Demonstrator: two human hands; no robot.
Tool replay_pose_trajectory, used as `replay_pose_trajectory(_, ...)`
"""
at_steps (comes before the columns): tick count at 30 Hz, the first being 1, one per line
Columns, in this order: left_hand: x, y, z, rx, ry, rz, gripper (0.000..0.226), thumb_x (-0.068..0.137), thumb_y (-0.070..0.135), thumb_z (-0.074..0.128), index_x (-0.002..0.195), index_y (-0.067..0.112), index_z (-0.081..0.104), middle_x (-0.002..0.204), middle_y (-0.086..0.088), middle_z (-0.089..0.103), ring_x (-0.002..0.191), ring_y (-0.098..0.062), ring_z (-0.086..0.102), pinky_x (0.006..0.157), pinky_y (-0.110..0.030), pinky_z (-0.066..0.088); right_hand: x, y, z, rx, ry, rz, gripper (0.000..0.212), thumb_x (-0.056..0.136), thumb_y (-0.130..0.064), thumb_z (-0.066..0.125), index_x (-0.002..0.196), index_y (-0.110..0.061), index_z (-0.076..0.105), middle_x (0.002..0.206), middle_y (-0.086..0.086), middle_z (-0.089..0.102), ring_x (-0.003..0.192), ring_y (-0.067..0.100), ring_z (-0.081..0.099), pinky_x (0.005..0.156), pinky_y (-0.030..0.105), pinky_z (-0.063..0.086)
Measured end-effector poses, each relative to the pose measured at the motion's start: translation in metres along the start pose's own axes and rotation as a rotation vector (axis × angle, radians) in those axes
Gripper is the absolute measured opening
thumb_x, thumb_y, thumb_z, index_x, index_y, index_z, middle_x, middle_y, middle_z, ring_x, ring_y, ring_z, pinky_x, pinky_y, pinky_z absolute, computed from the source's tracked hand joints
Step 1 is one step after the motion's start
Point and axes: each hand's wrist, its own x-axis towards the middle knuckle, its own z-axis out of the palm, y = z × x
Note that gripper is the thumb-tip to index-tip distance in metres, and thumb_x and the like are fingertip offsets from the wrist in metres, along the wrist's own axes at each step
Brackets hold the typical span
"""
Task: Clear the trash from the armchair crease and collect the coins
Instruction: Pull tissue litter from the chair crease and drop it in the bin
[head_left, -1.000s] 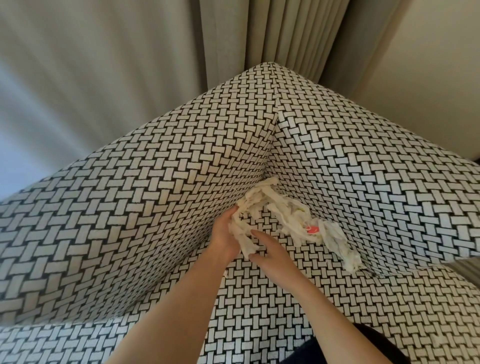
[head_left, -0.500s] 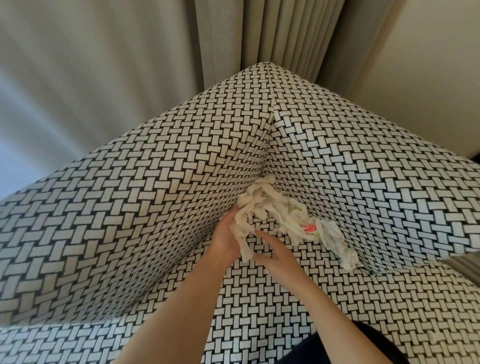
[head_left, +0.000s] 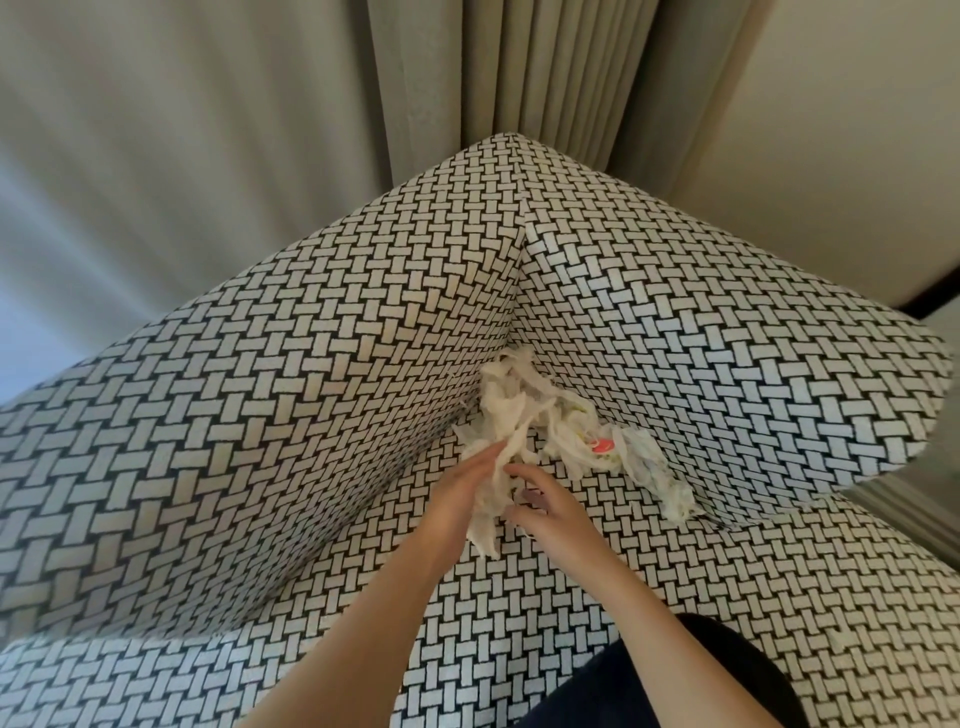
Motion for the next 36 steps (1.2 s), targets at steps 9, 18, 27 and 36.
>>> replay_pose_trajectory(9,-0.037,-0.005,-0.003,0.356,-0.116,0.091,0.033,0.096,0.016,0.045,0.115,0.035,0.063,0.127,0.007,0.05,0.118,0.003,0.042,0.089,-0.007,0.037,-0.028,0.006,0.003,0.202,0.089,-0.031,0.02,0.088,-0.018,0.061,0.104,-0.028,0.054,0.114,-0.003,0.065,0.106,0.01,0.061,0.091,0.026,0.045)
replay_pose_trajectory(18,-0.069,-0.016,-0.012,0.714,-0.125,0.211,0.04,0.092,0.011,0.051,0.117,0.041,0.06,0.147,0.009,0.028,0.137,-0.015,0.02,0.115,-0.042,0.019,-0.049,0.019,0.005,0.358,0.186,0.109,0.032,0.091,-0.01,0.056,0.121,-0.021,0.054,0.117,0.003,0.062,0.107,0.016,0.061,0.095,0.036,0.05)
replay_pose_trajectory(27,-0.095,-0.015,-0.024,0.669,0.08,0.322,0.073,0.085,-0.01,0.048,0.132,0.046,0.039,0.135,0.015,0.043,0.123,-0.002,0.039,0.102,-0.02,0.035,-0.075,0.015,-0.001,0.156,0.414,-0.013,0.026,0.09,-0.005,0.056,0.113,-0.018,0.061,0.102,-0.01,0.065,0.098,0.0,0.06,0.078,0.016,0.047)
replay_pose_trajectory(36,-0.103,-0.006,-0.018,0.574,0.195,0.328,0.052,0.079,0.006,0.071,0.115,0.035,0.047,0.109,0.01,0.056,0.079,-0.008,0.063,0.054,-0.012,0.049,-0.099,0.008,-0.015,0.055,0.544,-0.124,0.016,0.089,-0.013,0.061,0.102,-0.014,0.07,0.094,-0.007,0.069,0.089,0.004,0.063,0.079,0.018,0.049)
